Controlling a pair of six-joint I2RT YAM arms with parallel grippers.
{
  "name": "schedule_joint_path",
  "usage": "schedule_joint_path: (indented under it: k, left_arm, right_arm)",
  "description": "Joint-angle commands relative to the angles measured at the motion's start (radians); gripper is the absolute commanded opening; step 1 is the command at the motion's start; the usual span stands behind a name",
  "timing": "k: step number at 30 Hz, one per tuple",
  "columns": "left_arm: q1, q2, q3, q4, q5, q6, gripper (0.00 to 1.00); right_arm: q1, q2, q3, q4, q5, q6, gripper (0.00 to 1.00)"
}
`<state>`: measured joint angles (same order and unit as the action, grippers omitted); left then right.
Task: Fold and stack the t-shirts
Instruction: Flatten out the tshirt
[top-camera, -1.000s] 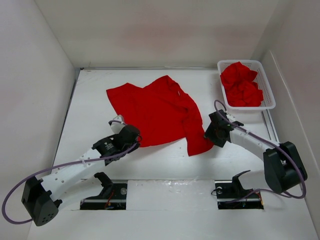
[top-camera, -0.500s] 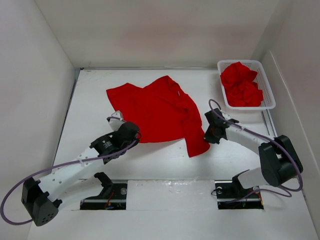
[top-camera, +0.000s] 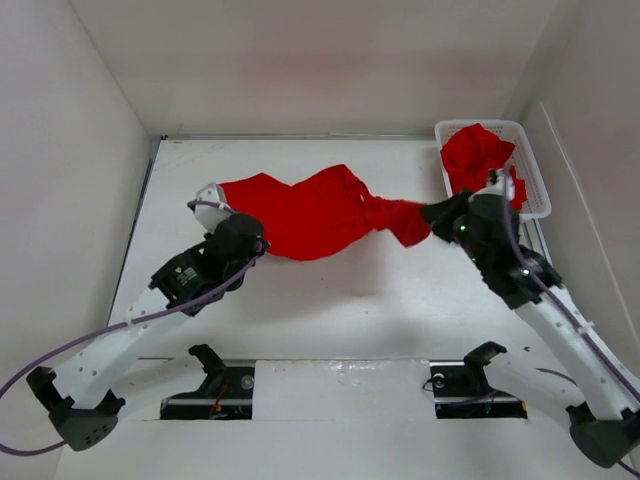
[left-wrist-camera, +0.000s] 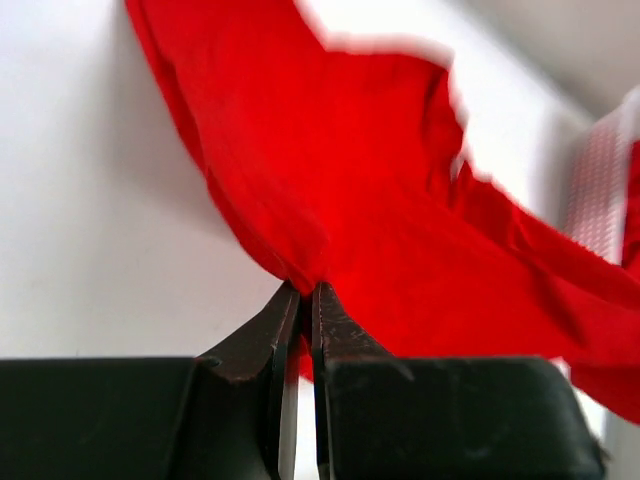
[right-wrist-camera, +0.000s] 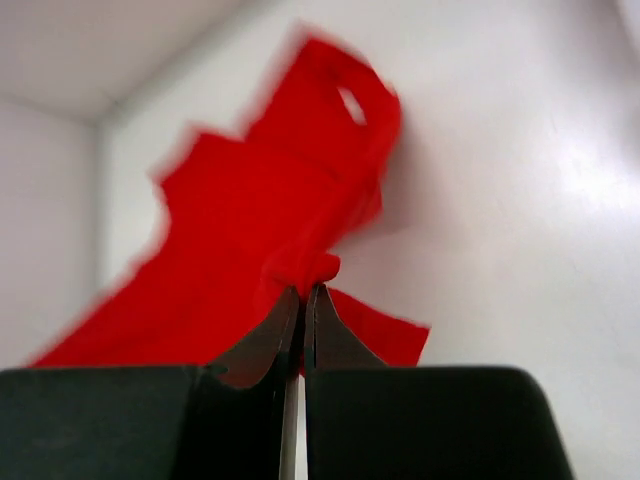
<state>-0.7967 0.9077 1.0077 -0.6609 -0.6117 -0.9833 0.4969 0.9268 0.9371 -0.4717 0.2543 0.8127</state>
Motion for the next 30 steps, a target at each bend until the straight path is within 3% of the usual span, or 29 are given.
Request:
schedule_joint_path:
  k: [1, 6, 10, 16, 23, 27, 29, 30]
  left_arm:
    - [0.004, -0.029, 0.139, -0.052, -0.177, 0.034, 0.00]
    - [0.004, -0.049, 0.396, -0.022, -0.281, 0.171, 0.00]
    - [0.004, -0.069, 0.567, 0.110, -0.228, 0.398, 0.00]
    - [0.004, -0.043, 0.842, 0.234, -0.033, 0.650, 0.00]
    - [0.004, 0.091, 1.158, 0.175, 0.191, 0.753, 0.00]
    - [0.004, 0.125, 1.204, 0.176, 0.179, 0.778, 0.00]
    - [0.004, 0.138, 1.177, 0.198, 0.121, 0.787, 0.00]
    - [0.004, 0.157, 1.152, 0.217, 0.027, 0.787, 0.00]
  right_arm:
    - [-0.014, -0.111, 0.162, 0.070, 0.150, 0.017, 0.00]
    - [-0.061, -0.121, 0.431, -0.017, 0.397, 0.017, 0.00]
    - [-0.070, -0.085, 0.690, -0.065, 0.494, -0.033, 0.00]
    - [-0.070, -0.049, 0.919, -0.062, 0.501, -0.158, 0.00]
    - [-0.070, -0.040, 1.152, -0.041, 0.386, -0.267, 0.00]
    - [-0.070, -0.020, 1.207, -0.041, 0.375, -0.300, 0.00]
    - [-0.070, 0.010, 1.207, -0.041, 0.375, -0.309, 0.00]
    - [-0.070, 0.021, 1.189, -0.053, 0.375, -0.310, 0.00]
